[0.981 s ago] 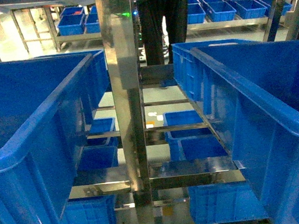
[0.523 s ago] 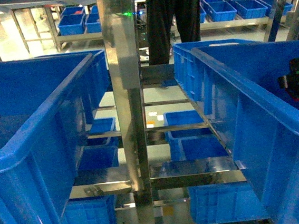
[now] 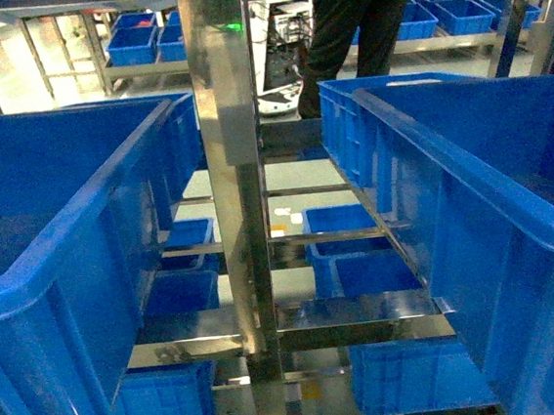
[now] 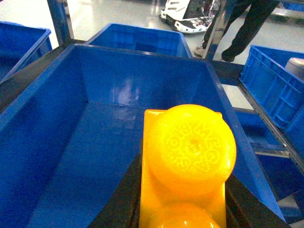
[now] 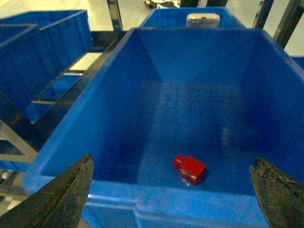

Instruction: Sort and place red and yellow blocks in left bins

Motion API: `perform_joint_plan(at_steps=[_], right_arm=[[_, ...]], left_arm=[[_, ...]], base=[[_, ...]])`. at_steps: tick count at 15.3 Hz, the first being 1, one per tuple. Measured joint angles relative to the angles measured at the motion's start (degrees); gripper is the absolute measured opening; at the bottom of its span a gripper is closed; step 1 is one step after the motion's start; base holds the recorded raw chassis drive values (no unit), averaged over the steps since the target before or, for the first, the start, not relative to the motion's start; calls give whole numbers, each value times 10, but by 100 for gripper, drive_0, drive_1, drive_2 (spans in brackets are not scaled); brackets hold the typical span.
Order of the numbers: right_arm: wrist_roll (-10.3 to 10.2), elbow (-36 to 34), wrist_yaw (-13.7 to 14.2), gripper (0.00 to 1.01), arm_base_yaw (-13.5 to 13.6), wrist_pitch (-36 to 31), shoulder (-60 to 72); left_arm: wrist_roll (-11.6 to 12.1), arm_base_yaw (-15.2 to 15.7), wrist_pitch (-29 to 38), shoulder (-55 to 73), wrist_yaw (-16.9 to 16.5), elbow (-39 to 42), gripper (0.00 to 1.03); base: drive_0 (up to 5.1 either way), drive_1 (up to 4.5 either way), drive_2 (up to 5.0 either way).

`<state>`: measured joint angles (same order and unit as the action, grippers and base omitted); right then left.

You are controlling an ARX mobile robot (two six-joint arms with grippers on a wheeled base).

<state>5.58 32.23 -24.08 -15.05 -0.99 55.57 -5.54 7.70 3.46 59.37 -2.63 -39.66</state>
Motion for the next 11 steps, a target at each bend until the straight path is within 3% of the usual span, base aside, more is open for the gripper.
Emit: perform_joint_plan(at_steps=[2, 4, 5, 9, 10, 11], right_arm=[[-1, 0, -45, 98, -44, 132, -160], [-1, 3, -55, 98, -43, 224, -255], [1, 2, -44, 98, -30, 247, -279], [39, -64, 93, 98, 75, 141, -246], [42, -68, 106, 98, 103, 137, -237], [46, -69, 104, 98, 108, 138, -241]], left_arm=[[0, 0, 0, 0, 0, 0, 27], [0, 0, 0, 0, 0, 0, 27], [0, 0, 0, 0, 0, 0, 27], [0, 0, 0, 0, 0, 0, 27], [0, 0, 0, 0, 0, 0, 27], [0, 0, 0, 0, 0, 0, 27]], base=[[9, 395, -377], [9, 395, -377], [9, 395, -377], [9, 395, -377], [9, 395, -377], [9, 395, -377]])
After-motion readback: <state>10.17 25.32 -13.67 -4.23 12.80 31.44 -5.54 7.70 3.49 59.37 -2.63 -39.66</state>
